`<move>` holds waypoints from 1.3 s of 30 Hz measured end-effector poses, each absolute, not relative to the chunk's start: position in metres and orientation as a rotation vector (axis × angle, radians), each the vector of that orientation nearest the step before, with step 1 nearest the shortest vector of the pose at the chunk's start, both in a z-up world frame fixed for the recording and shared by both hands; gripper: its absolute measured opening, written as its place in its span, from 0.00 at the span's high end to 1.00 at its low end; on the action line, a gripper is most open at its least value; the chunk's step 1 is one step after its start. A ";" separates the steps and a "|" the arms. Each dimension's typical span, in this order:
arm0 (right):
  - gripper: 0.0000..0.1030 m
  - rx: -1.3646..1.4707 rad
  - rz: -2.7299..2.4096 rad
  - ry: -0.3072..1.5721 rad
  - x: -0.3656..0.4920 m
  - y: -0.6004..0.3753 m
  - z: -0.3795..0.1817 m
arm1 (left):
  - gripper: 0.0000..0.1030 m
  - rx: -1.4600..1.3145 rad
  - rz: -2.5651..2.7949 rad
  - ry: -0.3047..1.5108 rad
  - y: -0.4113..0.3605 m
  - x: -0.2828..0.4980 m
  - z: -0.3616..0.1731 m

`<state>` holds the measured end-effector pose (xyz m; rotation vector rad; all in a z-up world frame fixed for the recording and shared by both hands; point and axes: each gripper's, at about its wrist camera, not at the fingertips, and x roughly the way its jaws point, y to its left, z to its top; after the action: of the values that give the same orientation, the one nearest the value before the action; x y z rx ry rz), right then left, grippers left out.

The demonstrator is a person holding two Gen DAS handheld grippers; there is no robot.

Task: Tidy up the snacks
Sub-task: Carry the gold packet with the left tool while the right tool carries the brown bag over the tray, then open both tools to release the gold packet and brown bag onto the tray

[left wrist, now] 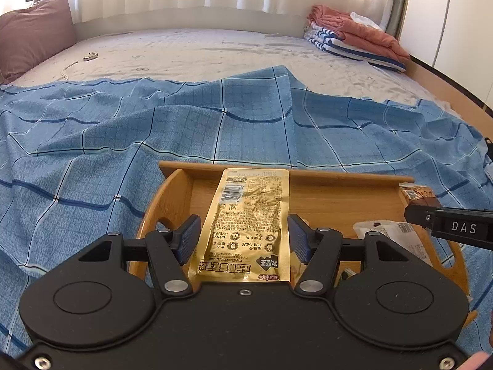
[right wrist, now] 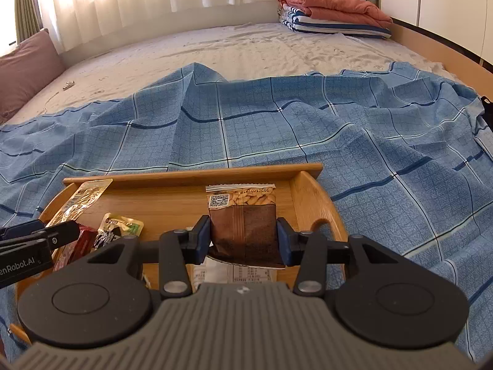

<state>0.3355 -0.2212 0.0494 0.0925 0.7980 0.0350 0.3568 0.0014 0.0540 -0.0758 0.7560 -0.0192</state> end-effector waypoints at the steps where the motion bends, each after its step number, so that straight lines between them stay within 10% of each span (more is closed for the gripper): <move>1: 0.53 0.093 0.034 0.808 0.342 -0.221 0.048 | 0.43 -0.076 -0.019 0.761 0.000 0.361 0.053; 35: 0.52 -0.005 0.011 0.855 0.377 -0.199 0.008 | 0.41 0.047 -0.022 0.771 -0.026 0.376 0.016; 39: 0.39 0.000 0.011 0.845 0.376 -0.199 0.008 | 0.40 0.030 -0.025 0.769 -0.025 0.376 0.016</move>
<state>0.3759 -0.1991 0.0082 0.0004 0.8454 0.0110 0.3762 -0.0245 0.0164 0.0297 0.7690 -0.0247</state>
